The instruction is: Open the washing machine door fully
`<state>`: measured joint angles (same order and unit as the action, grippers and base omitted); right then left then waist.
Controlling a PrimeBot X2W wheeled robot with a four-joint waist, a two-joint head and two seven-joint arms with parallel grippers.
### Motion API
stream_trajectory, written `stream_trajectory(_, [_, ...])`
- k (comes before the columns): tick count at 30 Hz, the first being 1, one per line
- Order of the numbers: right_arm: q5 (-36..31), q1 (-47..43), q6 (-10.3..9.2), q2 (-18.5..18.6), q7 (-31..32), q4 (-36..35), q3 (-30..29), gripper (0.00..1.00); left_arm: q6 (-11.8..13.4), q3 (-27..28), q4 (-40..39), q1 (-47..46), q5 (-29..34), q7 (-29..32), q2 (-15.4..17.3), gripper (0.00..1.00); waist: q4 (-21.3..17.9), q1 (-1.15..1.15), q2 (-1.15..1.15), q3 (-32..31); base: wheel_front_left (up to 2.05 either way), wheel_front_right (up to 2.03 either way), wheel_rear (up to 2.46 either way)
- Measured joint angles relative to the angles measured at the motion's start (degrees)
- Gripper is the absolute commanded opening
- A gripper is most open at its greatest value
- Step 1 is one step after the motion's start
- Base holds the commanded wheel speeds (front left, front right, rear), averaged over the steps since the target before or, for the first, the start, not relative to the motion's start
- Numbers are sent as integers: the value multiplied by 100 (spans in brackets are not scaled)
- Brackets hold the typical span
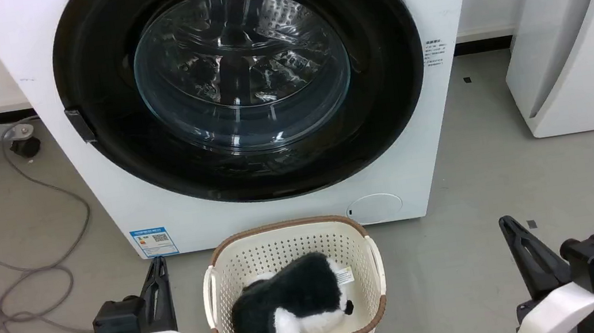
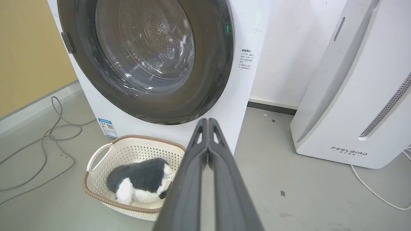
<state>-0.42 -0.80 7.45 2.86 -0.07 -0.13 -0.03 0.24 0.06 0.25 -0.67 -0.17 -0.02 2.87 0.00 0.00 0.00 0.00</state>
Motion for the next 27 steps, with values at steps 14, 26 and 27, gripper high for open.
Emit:
stream_trajectory(14, [0,0,0,0,0,0,1,0,0,0,0,2,0,0,0,0,0,0,0,0,0,0,0])
stream_trajectory(26, [0,0,0,0,0,0,0,100,0,0,0,2,0,0,0,100,0,0,0,0,0,0,0])
stream_trajectory(27, [-1,-3,0,0,0,-1,0,100,2,1,2,2,0,0,0,100,0,0,0,0,0,0,0])
